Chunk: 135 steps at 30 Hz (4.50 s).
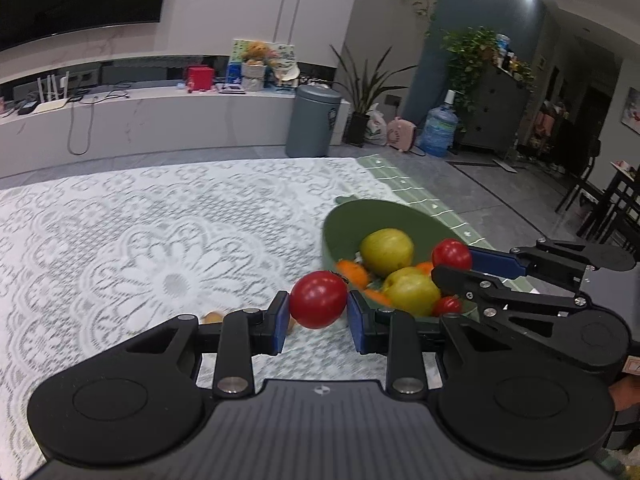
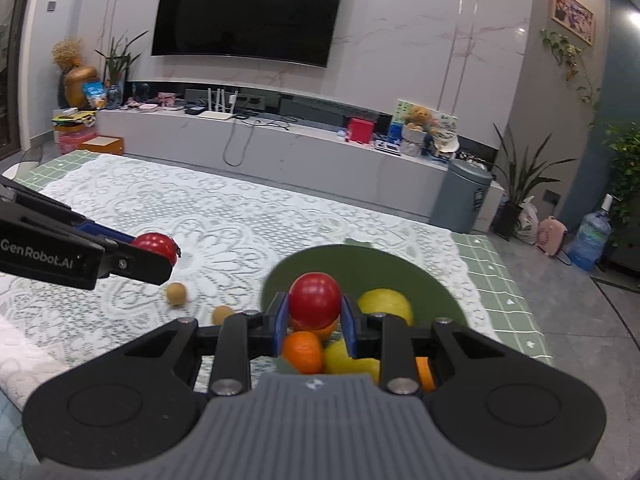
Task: Organize fruits
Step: 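Carry both cherry tomatoes over the green colander with both tools, then lower both cherry tomatoes into the colander and open both tools, then withdraw both tools from the colander toward the two brown kiwis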
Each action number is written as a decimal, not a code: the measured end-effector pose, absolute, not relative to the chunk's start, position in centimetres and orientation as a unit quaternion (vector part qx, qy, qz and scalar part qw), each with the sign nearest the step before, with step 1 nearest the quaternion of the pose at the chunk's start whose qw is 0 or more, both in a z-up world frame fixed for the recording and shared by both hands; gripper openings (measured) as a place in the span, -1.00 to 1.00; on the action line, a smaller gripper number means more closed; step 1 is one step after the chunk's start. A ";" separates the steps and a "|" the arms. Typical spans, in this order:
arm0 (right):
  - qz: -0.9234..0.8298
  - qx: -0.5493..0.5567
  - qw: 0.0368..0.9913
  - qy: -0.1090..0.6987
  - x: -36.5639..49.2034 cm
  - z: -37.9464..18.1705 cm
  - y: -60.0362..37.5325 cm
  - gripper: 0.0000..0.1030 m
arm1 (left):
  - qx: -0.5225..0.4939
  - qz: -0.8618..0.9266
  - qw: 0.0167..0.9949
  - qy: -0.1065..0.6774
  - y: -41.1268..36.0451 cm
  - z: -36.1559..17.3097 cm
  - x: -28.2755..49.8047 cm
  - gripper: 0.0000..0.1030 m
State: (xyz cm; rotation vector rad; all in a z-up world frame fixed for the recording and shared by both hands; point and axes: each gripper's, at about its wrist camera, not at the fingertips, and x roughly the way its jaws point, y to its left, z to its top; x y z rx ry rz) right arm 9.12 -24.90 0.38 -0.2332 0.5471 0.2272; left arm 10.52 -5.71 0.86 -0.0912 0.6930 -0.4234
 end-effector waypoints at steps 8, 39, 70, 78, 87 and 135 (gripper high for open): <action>0.090 -0.119 0.950 0.276 10.2 0.5 -27.0 -0.53 | -0.038 -0.231 0.908 0.347 -8.7 0.9 12.3 -0.33; 0.073 -0.105 0.901 0.414 16.6 -2.7 -30.0 -0.51 | 0.003 -0.271 0.863 0.427 -14.0 -3.1 18.5 -0.33; 0.093 -0.152 0.893 0.412 17.5 -3.3 -28.5 -0.51 | 0.016 -0.284 0.852 0.440 -14.9 -3.9 19.1 -0.15; 0.100 -0.139 0.898 0.405 17.7 -2.8 -28.5 -0.51 | -0.002 -0.272 0.862 0.427 -13.8 -2.5 19.1 0.14; 0.106 -0.138 0.892 0.418 18.3 -3.3 -27.3 -0.50 | -0.001 -0.242 0.883 0.403 -12.2 -1.0 18.7 0.20; 0.109 -0.050 0.948 0.295 8.2 -1.9 -20.7 0.30 | -0.009 -0.167 0.913 0.371 -4.0 -1.2 10.8 0.21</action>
